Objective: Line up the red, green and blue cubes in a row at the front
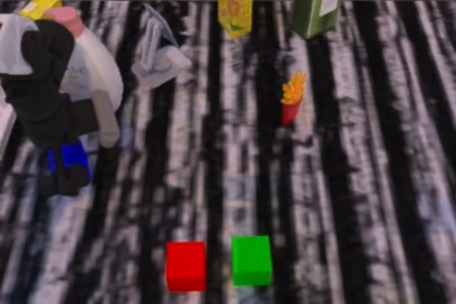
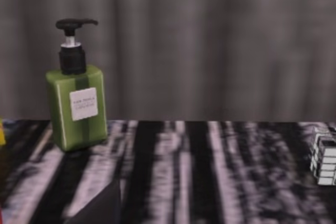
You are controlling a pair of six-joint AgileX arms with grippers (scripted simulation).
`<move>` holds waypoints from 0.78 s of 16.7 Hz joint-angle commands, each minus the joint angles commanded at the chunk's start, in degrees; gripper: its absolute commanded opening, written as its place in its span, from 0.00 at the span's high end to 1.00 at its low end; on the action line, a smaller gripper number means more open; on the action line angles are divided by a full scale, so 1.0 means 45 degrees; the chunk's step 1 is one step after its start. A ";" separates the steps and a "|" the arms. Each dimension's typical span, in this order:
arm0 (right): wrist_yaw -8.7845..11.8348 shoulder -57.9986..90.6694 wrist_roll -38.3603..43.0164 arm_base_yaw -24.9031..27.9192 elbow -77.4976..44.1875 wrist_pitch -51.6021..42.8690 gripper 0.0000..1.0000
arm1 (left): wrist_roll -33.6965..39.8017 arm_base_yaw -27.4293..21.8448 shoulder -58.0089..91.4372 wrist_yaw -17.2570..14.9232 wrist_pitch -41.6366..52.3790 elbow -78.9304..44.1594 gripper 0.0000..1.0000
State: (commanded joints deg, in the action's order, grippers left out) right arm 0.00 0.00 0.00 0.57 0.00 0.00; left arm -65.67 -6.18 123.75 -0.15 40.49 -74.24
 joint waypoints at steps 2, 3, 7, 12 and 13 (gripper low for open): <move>0.0000 0.0000 0.0000 0.0000 0.0000 0.0000 0.00 | 0.0000 0.0000 0.0000 0.0000 0.0000 0.0000 0.15; 0.0000 0.0000 0.0000 0.0000 0.0000 0.0000 0.00 | 0.0000 0.0000 0.0000 0.0000 0.0000 0.0000 0.23; 0.0000 0.0000 0.0000 0.0000 0.0000 0.0000 0.00 | 0.0000 0.0000 0.0000 0.0000 0.0000 0.0000 0.53; 0.0000 0.0000 0.0000 0.0000 0.0000 0.0000 0.00 | 0.0000 0.0000 0.0000 0.0000 0.0000 0.0000 0.90; 0.0000 0.0000 0.0000 0.0000 0.0000 0.0000 0.00 | 0.0000 0.0000 0.0000 0.0000 0.0000 0.0000 0.98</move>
State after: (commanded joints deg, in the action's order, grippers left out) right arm 0.00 0.00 0.00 0.57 0.00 0.00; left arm -65.67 -6.18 123.75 -0.15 40.49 -74.24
